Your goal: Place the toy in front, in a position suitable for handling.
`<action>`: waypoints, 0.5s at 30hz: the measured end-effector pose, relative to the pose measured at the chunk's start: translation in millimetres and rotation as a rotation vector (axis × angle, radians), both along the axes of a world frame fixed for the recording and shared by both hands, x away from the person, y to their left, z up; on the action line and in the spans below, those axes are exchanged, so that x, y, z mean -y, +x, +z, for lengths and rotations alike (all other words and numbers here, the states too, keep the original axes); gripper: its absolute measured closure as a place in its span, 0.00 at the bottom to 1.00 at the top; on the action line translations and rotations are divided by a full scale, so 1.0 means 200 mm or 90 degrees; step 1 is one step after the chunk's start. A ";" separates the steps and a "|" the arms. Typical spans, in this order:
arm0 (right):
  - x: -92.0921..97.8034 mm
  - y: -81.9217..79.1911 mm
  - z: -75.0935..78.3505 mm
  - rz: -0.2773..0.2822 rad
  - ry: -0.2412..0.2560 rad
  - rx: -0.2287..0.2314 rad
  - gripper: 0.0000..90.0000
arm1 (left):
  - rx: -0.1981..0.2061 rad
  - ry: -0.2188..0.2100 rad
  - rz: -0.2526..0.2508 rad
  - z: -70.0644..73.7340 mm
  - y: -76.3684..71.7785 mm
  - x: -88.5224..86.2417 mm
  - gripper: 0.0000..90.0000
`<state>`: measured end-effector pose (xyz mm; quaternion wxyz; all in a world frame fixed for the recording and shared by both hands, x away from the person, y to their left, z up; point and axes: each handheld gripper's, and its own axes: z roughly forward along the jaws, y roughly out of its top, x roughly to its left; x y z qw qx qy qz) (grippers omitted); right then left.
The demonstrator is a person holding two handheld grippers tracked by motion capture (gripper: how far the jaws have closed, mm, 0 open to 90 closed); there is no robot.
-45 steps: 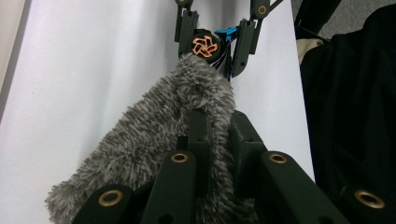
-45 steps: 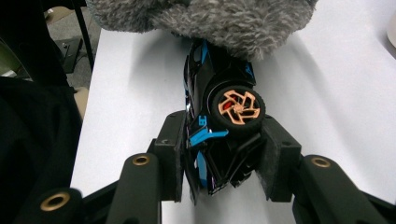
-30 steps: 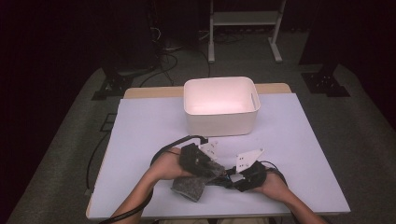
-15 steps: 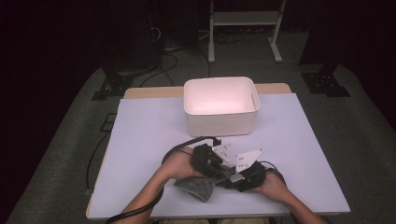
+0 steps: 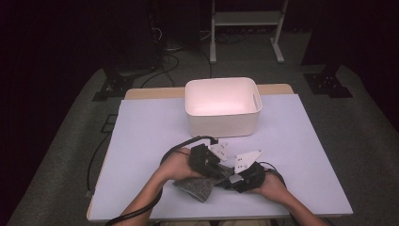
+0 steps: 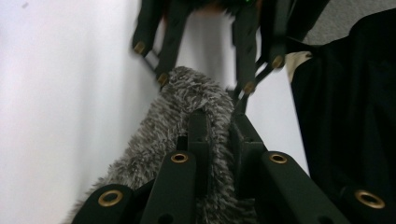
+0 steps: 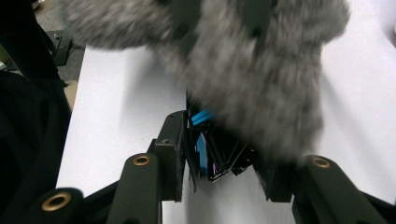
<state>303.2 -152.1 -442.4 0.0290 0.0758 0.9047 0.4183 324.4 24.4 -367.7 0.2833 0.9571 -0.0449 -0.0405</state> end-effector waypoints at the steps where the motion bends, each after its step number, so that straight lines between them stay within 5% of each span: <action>1: 0.00 0.00 0.00 -0.001 0.001 0.000 0.63 | -0.001 0.000 -0.001 0.00 -0.01 0.02 0.90; 7: 0.00 0.00 0.00 -0.001 0.001 0.000 0.63 | 0.009 0.009 0.000 0.00 0.00 0.00 0.90; 15: 0.00 0.00 0.00 0.002 -0.006 0.007 0.63 | 0.018 0.030 0.053 0.02 0.02 -0.18 0.90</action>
